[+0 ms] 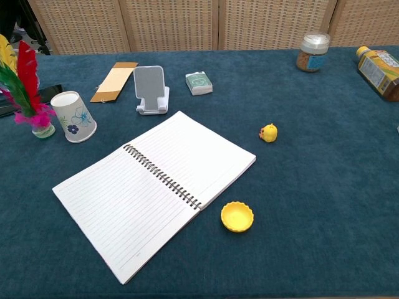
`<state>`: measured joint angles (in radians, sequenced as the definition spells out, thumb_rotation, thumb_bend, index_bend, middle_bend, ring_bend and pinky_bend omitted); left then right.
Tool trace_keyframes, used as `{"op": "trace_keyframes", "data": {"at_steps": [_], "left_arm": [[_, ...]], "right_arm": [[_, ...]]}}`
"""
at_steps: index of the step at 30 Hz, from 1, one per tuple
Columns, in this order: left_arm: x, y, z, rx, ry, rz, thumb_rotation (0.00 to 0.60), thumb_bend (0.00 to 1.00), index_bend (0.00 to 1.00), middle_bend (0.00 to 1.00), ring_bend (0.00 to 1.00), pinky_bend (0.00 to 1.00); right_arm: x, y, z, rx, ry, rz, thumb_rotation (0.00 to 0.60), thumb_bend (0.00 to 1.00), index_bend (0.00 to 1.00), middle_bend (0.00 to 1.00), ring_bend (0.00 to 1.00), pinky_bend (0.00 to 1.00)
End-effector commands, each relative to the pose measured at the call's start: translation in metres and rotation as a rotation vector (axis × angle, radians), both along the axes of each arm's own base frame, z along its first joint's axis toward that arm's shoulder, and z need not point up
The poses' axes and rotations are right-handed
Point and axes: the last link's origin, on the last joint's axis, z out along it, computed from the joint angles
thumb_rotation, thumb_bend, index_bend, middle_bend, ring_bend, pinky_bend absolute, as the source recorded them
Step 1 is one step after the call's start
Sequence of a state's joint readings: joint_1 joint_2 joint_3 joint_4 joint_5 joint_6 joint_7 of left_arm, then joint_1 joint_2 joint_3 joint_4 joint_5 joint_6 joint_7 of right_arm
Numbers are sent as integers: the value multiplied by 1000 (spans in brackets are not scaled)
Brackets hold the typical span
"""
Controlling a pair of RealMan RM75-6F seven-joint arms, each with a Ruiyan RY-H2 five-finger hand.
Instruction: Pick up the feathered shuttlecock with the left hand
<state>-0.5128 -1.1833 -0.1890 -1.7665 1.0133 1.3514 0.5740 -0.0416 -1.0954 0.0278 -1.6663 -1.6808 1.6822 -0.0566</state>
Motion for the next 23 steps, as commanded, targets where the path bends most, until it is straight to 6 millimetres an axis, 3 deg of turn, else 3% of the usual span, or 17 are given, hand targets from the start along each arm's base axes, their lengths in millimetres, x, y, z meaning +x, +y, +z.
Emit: {"op": "trace_keyframes", "data": {"at_steps": [1, 5, 10, 15, 23], "left_arm": [[8, -16, 9, 22, -53, -74, 600, 392, 30, 0, 0, 0], [4, -43, 13, 21, -90, -129, 600, 378, 0, 0, 0, 0], [-21, -103, 9, 0, -140, -149, 600, 370, 0, 0, 0, 0], [-42, -148, -3, -10, -135, -157, 600, 368, 0, 0, 0, 0], [-64, -172, -18, -85, -121, -53, 600, 368, 0, 0, 0, 0]], "right_arm": [[0, 0, 0, -1, -2, -1, 600, 0, 0, 0, 0, 0], [0, -1, 1, -4, -6, 2, 600, 0, 0, 0, 0, 0], [2, -2, 3, -15, -16, 11, 600, 0, 0, 0, 0, 0], [1, -5, 2, -16, -15, 3, 600, 0, 0, 0, 0, 0], [-2, -8, -1, -2, -3, -19, 600, 0, 0, 0, 0, 0]]}}
